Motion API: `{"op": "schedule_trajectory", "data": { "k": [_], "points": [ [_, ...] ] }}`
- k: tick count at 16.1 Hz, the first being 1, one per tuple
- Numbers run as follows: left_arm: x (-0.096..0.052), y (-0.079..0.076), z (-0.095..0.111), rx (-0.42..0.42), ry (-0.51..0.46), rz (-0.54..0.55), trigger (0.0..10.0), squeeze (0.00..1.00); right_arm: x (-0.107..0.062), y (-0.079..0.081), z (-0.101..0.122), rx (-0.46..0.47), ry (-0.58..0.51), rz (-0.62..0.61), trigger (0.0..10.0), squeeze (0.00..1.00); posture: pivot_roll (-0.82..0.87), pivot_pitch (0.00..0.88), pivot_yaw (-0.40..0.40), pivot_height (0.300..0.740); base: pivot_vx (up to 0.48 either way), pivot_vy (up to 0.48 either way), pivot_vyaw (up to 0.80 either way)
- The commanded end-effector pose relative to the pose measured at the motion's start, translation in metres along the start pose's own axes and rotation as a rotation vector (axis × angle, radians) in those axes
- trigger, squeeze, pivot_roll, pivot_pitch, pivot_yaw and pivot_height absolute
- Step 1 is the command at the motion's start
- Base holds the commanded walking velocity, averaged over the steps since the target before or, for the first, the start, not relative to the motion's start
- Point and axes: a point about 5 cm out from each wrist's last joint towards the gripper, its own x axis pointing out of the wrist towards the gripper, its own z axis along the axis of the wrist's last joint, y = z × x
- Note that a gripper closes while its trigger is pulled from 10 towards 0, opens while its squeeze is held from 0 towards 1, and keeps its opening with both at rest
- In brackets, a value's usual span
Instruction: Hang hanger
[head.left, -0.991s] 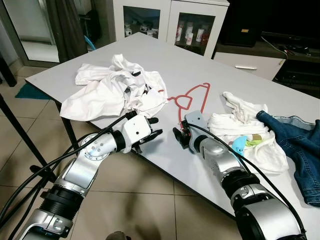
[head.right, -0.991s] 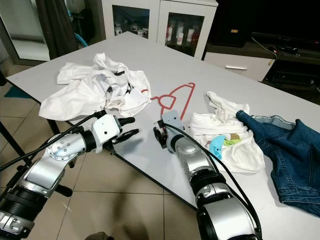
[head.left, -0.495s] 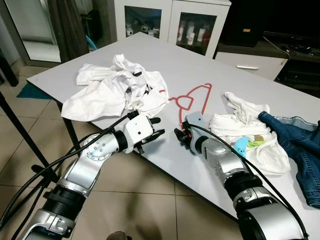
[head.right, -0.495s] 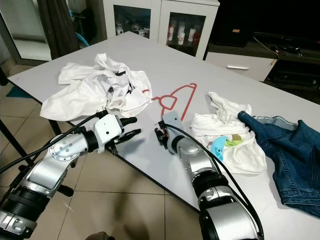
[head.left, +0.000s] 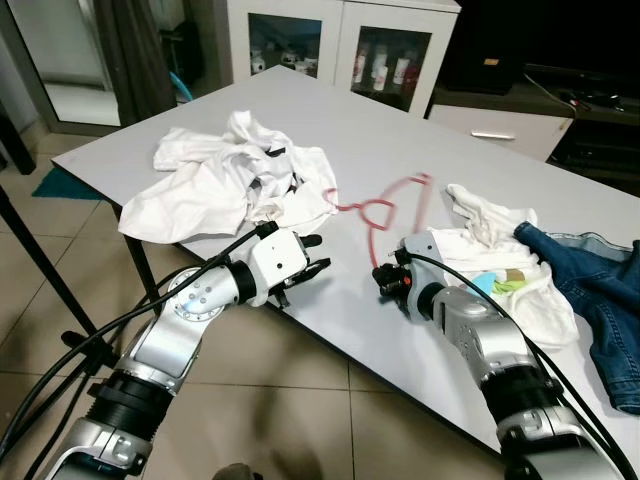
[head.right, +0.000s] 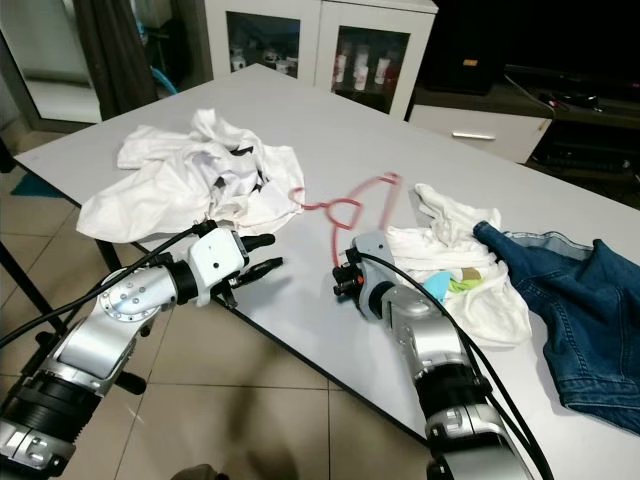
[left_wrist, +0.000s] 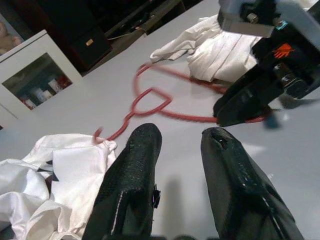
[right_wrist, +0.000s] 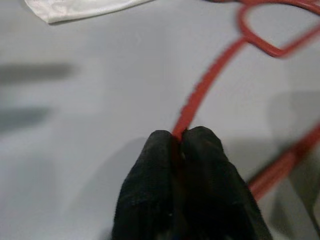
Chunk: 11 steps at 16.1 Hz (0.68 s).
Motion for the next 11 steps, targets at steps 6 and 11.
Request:
{"op": "schedule_trajectory", "data": {
  "k": [6, 11],
  "points": [
    [0.007, 0.001, 0.005, 0.016, -0.017, -0.008, 10.0, 0.0, -0.028, -0.002, 0.043, 0.035, -0.118, -0.008, 0.0, 0.0, 0.03, 0.007, -0.062, 0.723, 0.0, 0.0, 0.0],
    [0.007, 0.002, 0.004, 0.019, -0.017, -0.001, 10.0, 0.0, -0.029, -0.004, 0.047, -0.007, -0.123, -0.07, 6.6, 0.0, 0.04, 0.005, -0.069, 0.723, 0.0, 0.0, 0.0]
  ]
}}
